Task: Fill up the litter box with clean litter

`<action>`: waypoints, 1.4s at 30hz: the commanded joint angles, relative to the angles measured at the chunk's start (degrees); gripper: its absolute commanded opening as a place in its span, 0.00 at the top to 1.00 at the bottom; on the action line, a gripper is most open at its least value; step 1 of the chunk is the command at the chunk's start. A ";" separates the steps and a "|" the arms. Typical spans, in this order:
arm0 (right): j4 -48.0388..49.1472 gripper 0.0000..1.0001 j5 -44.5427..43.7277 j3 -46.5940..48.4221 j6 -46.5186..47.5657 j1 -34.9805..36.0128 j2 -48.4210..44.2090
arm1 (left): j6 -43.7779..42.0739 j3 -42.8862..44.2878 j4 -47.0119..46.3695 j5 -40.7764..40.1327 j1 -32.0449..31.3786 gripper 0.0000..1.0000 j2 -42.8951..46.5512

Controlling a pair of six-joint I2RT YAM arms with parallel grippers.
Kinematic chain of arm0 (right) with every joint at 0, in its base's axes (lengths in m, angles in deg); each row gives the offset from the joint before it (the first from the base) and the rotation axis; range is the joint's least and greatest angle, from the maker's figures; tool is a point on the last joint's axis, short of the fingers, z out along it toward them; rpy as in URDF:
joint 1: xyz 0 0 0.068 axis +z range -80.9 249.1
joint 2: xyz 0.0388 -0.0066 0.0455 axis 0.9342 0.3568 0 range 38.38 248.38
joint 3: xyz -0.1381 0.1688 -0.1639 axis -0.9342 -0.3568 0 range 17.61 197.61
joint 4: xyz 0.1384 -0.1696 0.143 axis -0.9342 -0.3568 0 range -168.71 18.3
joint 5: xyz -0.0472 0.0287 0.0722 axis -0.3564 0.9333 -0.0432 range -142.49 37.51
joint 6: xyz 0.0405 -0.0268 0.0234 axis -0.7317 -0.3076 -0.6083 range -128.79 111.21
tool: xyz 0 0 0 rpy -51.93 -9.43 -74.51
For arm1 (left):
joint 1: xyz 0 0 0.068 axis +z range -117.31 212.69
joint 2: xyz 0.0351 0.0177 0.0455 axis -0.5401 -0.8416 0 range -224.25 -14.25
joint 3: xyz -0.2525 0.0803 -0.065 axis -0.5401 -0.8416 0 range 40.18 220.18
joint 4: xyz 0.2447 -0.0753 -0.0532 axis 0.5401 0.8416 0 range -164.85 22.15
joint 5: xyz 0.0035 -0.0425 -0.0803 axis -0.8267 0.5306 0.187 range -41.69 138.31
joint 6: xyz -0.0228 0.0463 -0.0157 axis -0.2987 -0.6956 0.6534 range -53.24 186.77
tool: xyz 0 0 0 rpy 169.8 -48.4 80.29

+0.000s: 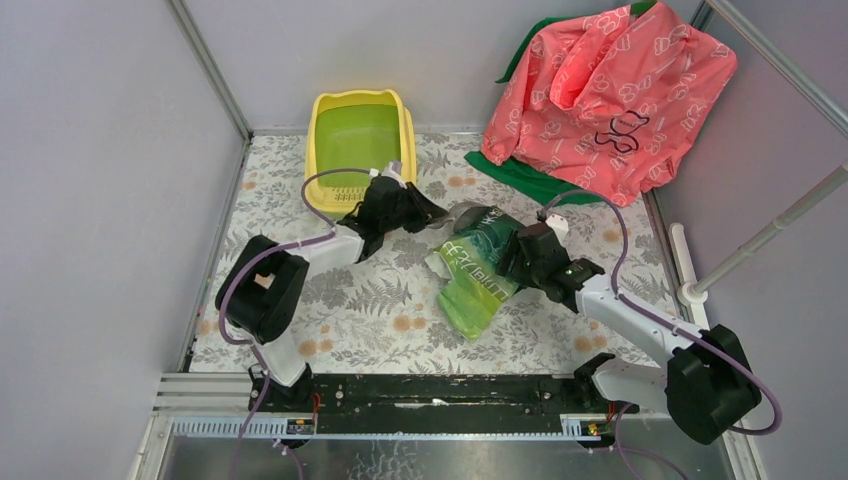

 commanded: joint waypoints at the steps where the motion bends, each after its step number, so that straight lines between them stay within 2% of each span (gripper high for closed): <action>1: 5.37 0.25 2.47 5.34 4.00 -2.26 0.56 | -2.80 1.16 -4.49 3.93 4.82 1.00 3.46; 3: 4.44 0.23 2.49 5.81 4.79 -2.32 -0.54 | -2.62 -1.32 -3.42 6.42 9.95 1.00 7.48; 5: 3.84 0.23 2.22 5.97 5.50 -2.49 -1.97 | -3.90 -2.87 2.40 6.63 12.79 1.00 13.08; 10: 1.52 0.20 4.30 9.56 7.35 -2.98 -1.03 | -6.73 -4.22 15.92 3.62 14.70 0.99 27.61; 12: 0.53 0.19 5.17 10.96 7.91 -2.98 -1.00 | -7.41 -4.47 20.99 3.57 15.05 0.99 31.08; 16: -2.68 0.10 6.57 16.26 11.78 -3.01 0.07 | -8.39 -5.71 24.75 3.58 15.06 0.94 34.51; 18: -5.34 0.10 7.67 21.55 14.38 -2.98 3.56 | -8.92 -7.04 25.31 2.63 15.08 0.80 34.30; 21: -7.38 0.10 10.00 29.84 16.27 -2.99 10.49 | -9.05 -8.72 23.72 1.74 14.79 0.53 32.60; 22: -7.74 0.10 10.24 32.32 16.86 -3.03 13.00 | -9.18 -9.06 22.87 1.59 14.46 0.49 31.80; 26: -9.68 0.10 11.94 43.86 19.24 -2.98 25.04 | -11.25 -7.70 22.09 -0.45 13.09 0.47 26.99; 30: -11.33 0.10 10.09 51.21 18.74 -2.98 36.44 | -11.62 -5.23 19.98 -0.84 12.63 0.46 21.57; 35: -13.40 0.08 5.86 57.25 13.93 -2.98 45.35 | -13.97 0.02 18.25 -1.56 10.92 0.45 14.65; 38: -15.67 0.01 2.97 61.68 11.55 -3.03 50.05 | -15.59 3.08 18.02 -2.03 9.79 0.45 10.83; 42: -19.36 0.00 0.44 68.65 9.26 -2.98 55.48 | -16.10 5.87 16.76 -0.82 8.99 0.45 5.39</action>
